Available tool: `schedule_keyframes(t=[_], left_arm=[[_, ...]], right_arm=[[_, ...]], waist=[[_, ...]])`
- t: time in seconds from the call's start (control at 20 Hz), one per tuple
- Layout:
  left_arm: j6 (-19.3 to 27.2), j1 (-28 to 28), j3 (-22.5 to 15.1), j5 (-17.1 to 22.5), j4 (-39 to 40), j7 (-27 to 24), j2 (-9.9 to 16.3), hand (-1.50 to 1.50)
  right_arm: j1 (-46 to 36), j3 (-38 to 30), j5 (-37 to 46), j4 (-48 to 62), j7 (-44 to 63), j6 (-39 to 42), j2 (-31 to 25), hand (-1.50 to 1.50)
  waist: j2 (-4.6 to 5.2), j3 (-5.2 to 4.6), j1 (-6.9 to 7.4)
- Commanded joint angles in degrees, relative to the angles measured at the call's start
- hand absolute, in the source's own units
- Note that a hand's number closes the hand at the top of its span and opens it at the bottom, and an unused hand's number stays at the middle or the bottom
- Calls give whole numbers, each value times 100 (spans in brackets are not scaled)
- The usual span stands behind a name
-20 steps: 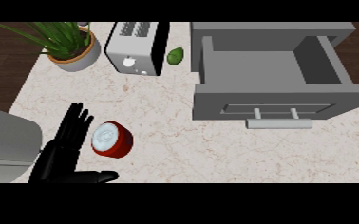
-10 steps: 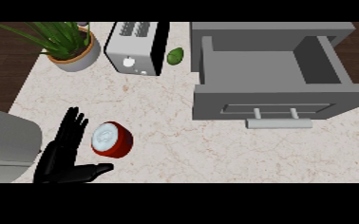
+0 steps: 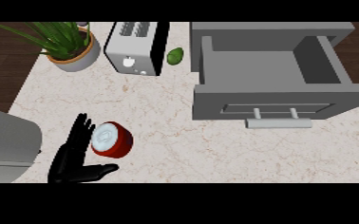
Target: Pick up the can, place it into the drawer and close the drawer
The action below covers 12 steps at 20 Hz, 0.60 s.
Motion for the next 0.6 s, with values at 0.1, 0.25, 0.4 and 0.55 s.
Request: schedule_keyframes(t=[0.1, 0.25, 0.4, 0.55], left_arm=[[-391, -177, 162, 140, 929, -564, 139, -150], [-398, -546, 302, 134, 1485, -793, 256, -150], [-213, -271, -56, -42, 1335, -911, -164, -150], [-375, -1042, 336, 175, 2309, -1156, 123, -150]], right_arm=[[19, -303, -224, 90, 23, 256, 14, -150], [-9, -350, -494, -318, 456, 72, -45, -150], [-141, -308, -149, -21, 245, 182, 140, -150], [-86, -336, -21, -9, 87, 410, 250, -150]], waist=[[-2, 0, 1], [-1, -1, -4], [-2, 2, 11], [2, 0, -10]])
